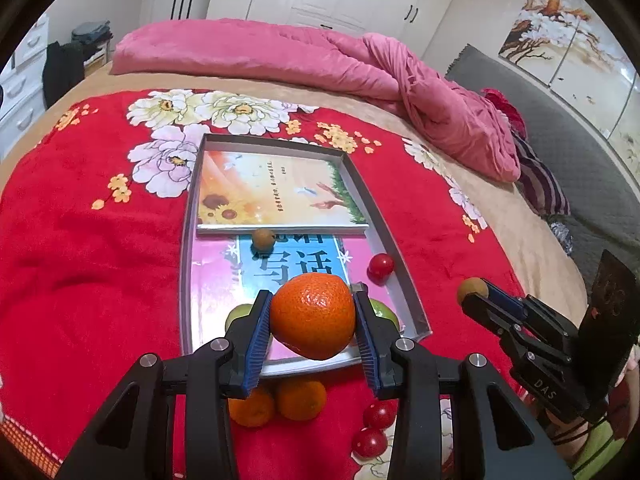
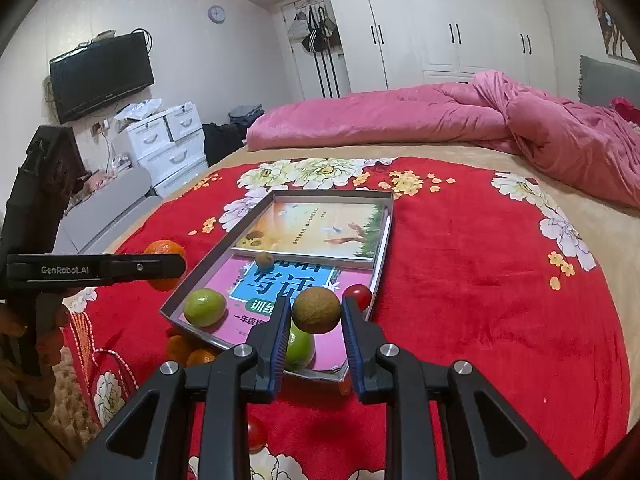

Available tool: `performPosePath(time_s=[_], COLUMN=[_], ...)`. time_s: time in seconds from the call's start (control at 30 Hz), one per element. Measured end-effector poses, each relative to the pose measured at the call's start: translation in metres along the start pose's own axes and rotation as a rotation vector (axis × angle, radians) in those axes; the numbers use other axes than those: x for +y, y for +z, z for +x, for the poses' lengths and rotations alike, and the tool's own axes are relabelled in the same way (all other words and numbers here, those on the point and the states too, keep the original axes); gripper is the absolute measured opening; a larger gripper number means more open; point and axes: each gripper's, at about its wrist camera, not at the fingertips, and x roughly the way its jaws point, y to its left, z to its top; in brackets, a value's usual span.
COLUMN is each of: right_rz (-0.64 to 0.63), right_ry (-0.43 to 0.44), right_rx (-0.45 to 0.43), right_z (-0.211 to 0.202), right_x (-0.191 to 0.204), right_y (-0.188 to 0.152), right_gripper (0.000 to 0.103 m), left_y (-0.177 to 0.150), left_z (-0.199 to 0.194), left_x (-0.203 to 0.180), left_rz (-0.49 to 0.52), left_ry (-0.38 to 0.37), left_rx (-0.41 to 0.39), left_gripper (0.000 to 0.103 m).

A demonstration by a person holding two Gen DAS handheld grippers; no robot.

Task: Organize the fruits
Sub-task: 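Carry orange with left tool while right tool carries brown fruit over the tray, then lower orange into tray with left tool while right tool lowers brown fruit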

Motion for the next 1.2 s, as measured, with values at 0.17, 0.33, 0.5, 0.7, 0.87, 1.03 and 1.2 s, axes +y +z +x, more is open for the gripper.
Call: performPosePath(time_s=[0.17, 0.33, 0.5, 0.7, 0.87, 1.03, 1.2], right_rz=[-0.029, -0.052, -0.072, -0.095, -0.106, -0.094, -0.084], right_ry=[-0.005, -0.011, -0.016, -0.007, -0.011, -0.027, -0.031], right_rx=[0.008, 0.015, 0.039, 0.076, 0.101, 0.139, 0.149], right_z=[0.005, 0.011, 0.020, 0.030, 0.034, 0.038, 0.038], right_x=[0.002, 0.001, -0.001, 0.001, 0.002, 0.000, -0.003], right_y=[0.002, 0.005, 0.007, 0.005, 0.000, -0.007, -0.009], right_gripper=[0.026, 0.026, 0.026, 0.026, 0.026, 0.026, 0.026], left_y=[0.000, 0.002, 0.002, -0.002, -0.009, -0.015, -0.017], left_z=[0.009, 0.019, 0.029, 0.042, 0.053, 0.061, 0.067], left_x=[-0.003, -0.007, -0.012, -0.017, -0.021, -0.024, -0.024], left_rz=[0.005, 0.014, 0.032, 0.064, 0.080, 0.102, 0.114], left_ry=[0.001, 0.007, 0.018, 0.051, 0.063, 0.074, 0.086], left_rx=[0.014, 0.026, 0.043, 0.068, 0.097, 0.115, 0.126], left_gripper=[0.041, 0.041, 0.042, 0.041, 0.042, 0.042, 0.042])
